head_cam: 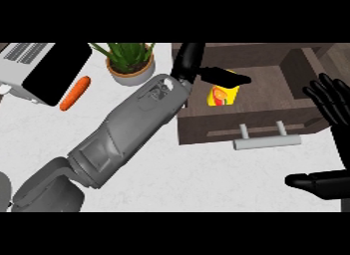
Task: Pick up the cup, place it into the drawer and close the drawer
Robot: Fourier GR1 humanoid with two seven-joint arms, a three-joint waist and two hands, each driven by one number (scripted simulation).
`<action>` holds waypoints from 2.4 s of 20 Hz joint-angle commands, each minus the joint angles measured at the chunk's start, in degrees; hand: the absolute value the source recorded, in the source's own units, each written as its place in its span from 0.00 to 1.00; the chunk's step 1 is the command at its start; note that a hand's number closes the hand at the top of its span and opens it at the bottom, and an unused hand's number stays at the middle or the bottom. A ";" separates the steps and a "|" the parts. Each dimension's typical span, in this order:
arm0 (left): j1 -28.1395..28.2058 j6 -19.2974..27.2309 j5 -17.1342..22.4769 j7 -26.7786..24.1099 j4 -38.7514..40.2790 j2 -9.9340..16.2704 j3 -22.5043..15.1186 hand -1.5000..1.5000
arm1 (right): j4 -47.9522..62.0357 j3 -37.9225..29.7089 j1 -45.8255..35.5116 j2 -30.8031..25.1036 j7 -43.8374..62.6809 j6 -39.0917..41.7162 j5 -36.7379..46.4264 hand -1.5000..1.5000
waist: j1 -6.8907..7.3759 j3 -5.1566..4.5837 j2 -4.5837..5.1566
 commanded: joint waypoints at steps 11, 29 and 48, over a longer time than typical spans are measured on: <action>1.43 -0.03 3.33 1.00 -8.68 3.77 6.98 0.00 | -11.38 1.56 6.67 -9.83 6.06 8.82 3.58 1.00 | 4.40 -0.10 -1.33; 25.45 -5.70 3.56 7.88 -36.92 22.67 11.97 0.00 | 5.10 19.08 0.35 -4.71 -3.01 -6.56 44.26 1.00 | 6.91 -0.08 -1.10; 48.35 -15.39 3.89 3.55 -51.15 32.32 20.20 0.00 | 64.71 17.27 -29.16 -2.03 -17.50 -25.84 63.42 1.00 | 7.00 0.01 -0.39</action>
